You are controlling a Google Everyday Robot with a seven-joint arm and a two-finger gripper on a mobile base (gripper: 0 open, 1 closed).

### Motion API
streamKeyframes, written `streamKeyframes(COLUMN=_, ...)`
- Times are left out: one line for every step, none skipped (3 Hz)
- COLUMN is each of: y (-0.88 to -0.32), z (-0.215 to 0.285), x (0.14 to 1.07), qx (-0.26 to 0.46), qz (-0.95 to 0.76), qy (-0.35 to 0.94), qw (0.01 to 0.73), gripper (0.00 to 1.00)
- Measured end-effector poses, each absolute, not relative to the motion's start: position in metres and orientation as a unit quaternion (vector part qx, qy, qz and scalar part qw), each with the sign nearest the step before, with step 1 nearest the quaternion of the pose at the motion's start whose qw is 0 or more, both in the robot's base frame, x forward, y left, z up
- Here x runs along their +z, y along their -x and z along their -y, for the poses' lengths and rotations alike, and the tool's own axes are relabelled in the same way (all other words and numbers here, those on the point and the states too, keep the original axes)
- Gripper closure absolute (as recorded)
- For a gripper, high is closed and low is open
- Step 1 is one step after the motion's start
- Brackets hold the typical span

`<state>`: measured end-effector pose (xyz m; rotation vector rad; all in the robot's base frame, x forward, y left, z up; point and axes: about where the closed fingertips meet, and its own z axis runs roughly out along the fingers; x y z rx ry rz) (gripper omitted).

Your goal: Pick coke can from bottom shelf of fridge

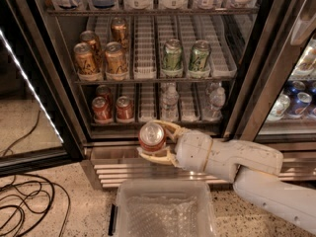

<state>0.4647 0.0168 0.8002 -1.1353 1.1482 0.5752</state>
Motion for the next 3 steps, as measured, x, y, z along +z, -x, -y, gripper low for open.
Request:
streamKeyframes(y=-0.473, z=-0.002, x=0.828, qx=0.263, qz=-0.478, qy=0.500, qw=0.673, gripper=1.00)
streamKeyframes(y=-0.476, z=0.000, x=0.852, qx=0.299, qz=-0.446, qy=0.512, qw=0.671, gripper=1.00)
streamKeyframes(y=-0.474, z=-0.002, x=0.855, qx=0.306, qz=-0.443, qy=0.511, qw=0.670, gripper=1.00)
